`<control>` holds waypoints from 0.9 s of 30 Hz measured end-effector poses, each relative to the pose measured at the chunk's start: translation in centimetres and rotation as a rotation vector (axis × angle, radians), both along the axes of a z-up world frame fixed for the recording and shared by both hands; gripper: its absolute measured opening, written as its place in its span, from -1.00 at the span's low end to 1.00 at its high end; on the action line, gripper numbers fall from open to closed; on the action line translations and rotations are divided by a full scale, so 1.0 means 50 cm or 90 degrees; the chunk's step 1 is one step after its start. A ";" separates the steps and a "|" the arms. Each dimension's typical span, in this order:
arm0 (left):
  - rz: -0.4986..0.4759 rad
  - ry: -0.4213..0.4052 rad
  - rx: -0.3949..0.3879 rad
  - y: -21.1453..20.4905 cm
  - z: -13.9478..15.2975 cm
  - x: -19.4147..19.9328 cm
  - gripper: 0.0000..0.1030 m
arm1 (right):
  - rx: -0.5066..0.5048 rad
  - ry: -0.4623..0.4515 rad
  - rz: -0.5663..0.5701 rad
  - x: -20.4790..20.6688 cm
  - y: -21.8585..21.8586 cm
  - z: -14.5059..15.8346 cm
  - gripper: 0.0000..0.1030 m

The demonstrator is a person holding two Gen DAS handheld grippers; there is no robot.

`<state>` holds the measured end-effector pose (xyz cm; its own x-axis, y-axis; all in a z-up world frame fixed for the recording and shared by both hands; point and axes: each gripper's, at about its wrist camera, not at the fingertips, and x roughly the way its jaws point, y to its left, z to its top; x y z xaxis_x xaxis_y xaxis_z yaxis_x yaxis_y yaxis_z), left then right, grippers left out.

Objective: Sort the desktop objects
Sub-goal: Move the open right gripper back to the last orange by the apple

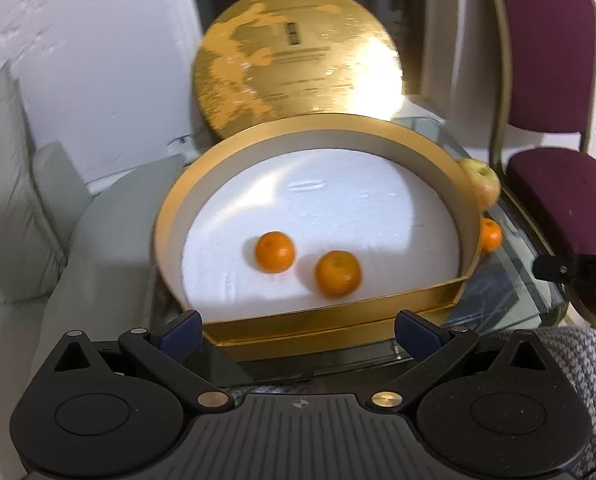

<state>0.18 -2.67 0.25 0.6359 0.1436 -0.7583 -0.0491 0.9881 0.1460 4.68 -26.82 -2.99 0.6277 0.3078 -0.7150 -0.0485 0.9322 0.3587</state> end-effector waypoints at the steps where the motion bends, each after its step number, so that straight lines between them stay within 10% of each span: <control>1: -0.005 0.003 0.005 -0.008 -0.002 0.001 0.99 | -0.001 -0.001 -0.001 -0.002 -0.003 -0.001 0.28; 27: -0.007 0.033 0.018 -0.029 -0.034 0.050 0.99 | 0.024 0.003 -0.033 0.063 -0.048 -0.052 0.22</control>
<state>2.67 -4.14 -1.43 0.5976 0.1583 -0.7860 -0.0292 0.9839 0.1760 7.84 -29.23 -5.60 0.6400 0.3013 -0.7069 0.0013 0.9195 0.3931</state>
